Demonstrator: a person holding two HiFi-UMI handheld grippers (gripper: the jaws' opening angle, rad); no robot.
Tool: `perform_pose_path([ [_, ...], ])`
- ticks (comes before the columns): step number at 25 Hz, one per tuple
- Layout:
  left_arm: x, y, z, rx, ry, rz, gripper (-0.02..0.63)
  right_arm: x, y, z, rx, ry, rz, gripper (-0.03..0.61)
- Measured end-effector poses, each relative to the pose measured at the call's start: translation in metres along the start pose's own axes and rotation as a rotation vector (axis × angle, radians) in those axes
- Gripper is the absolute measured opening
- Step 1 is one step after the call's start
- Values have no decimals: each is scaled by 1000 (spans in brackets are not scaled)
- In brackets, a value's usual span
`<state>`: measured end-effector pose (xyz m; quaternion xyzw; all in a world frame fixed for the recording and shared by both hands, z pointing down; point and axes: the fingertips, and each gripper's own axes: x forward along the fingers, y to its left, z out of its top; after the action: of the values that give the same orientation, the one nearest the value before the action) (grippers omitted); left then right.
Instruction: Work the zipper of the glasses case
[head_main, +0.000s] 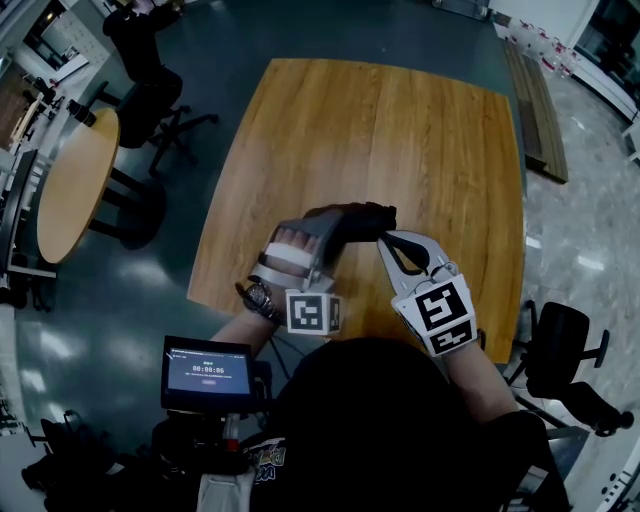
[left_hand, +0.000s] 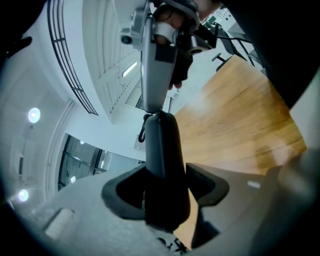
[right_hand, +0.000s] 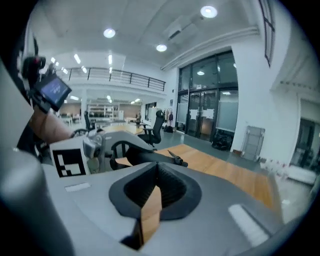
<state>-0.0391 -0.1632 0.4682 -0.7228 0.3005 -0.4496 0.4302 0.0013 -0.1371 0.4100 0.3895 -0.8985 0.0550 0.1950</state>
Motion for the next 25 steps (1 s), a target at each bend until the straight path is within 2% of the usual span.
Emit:
perform_pose_path([
  [5, -17, 4, 14, -83, -137, 27, 245, -20, -11, 10, 453, -144, 160, 8],
  [9, -30, 10, 30, -175, -265, 15, 242, -36, -19, 24, 595, -207, 256, 8],
  [13, -47, 12, 43, -273, -418, -72, 242, -48, -24, 27, 718, -241, 357, 8],
  [15, -53, 15, 48, -327, -479, -106, 241, -51, -28, 29, 760, -238, 400, 8],
  [19, -62, 23, 57, -392, -547, -131, 239, -55, -40, 34, 705, -233, 398, 8],
  [22, -67, 29, 63, -534, -618, -197, 239, -59, -42, 41, 665, -256, 410, 8],
  [25, -81, 41, 68, -673, -713, -299, 239, -64, -37, 52, 696, -292, 476, 9],
])
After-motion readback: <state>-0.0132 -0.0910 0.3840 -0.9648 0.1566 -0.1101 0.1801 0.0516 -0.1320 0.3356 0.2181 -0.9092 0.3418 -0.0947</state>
